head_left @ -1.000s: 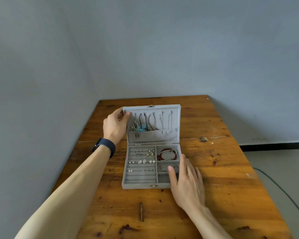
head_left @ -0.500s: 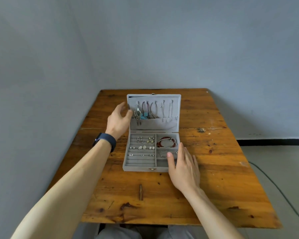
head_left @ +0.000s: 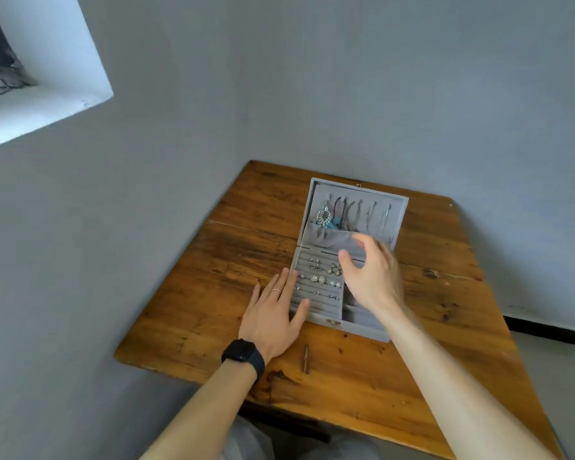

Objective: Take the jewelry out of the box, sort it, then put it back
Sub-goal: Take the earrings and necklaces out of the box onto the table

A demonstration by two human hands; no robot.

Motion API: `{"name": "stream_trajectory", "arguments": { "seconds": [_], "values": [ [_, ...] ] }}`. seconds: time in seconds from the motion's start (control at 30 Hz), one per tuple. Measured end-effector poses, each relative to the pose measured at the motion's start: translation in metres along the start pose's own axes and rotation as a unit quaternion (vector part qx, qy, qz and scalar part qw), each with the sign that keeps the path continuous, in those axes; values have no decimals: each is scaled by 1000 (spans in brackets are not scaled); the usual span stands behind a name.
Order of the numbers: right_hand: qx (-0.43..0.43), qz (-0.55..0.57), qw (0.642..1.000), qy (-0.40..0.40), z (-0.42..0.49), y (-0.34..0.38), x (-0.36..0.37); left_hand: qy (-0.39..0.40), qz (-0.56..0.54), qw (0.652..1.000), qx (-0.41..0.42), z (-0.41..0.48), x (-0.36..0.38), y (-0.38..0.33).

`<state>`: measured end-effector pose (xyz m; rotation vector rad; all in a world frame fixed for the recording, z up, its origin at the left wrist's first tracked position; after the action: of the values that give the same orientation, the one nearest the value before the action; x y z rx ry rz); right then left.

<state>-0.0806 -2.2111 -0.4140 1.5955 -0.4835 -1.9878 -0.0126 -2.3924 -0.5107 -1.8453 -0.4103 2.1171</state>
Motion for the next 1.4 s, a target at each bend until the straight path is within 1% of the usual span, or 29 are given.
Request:
{"name": "stream_trajectory", "arguments": {
  "seconds": [0.13,0.23,0.37,0.47,0.53,0.73,0.83,0.97,1.03,1.17,1.23,1.3,1.33,1.4],
  "values": [
    [41,61,997,7,43,18,8,7,-3,1000,1,0,2,0],
    [61,92,994,-4,65,30,19,14,-9,1000,2,-1,4,1],
    [110,96,989,-26,85,34,30,11,-16,1000,2,1,5,3],
    [157,86,984,-22,92,31,37,10,-18,1000,3,1,6,4],
    [172,88,981,-18,94,30,40,7,-20,1000,5,1,6,4],
    [188,140,972,-27,100,30,43,-1,-21,1000,6,0,6,7],
    [177,166,969,-55,103,31,37,0,-22,1000,5,-2,7,7],
    [166,233,953,-96,107,37,21,2,-20,1000,5,-1,5,5],
    [157,257,949,-97,106,44,11,7,-17,1000,4,0,5,6],
    [129,311,939,-74,84,51,-11,21,-27,999,-1,-3,6,7],
    [105,321,940,-53,65,51,-24,48,-50,998,-2,-2,3,9],
    [85,326,941,-32,40,50,-39,82,-129,988,-21,1,-8,11],
    [77,326,942,-22,28,48,-45,82,-189,978,-39,2,-18,11],
    [68,319,945,-1,3,43,-54,42,-292,954,-57,2,-48,5]
  ]
}}
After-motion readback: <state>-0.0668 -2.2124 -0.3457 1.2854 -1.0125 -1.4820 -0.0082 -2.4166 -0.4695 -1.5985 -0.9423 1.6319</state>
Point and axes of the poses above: each hand's wrist, its own z-axis towards the middle knuckle, its own x-axis out of the palm, y = z × x, the point moved 7 cm from there along z, towards the middle knuckle, and after that the axes turned 1 degree about -z, right-handed, at the moved point
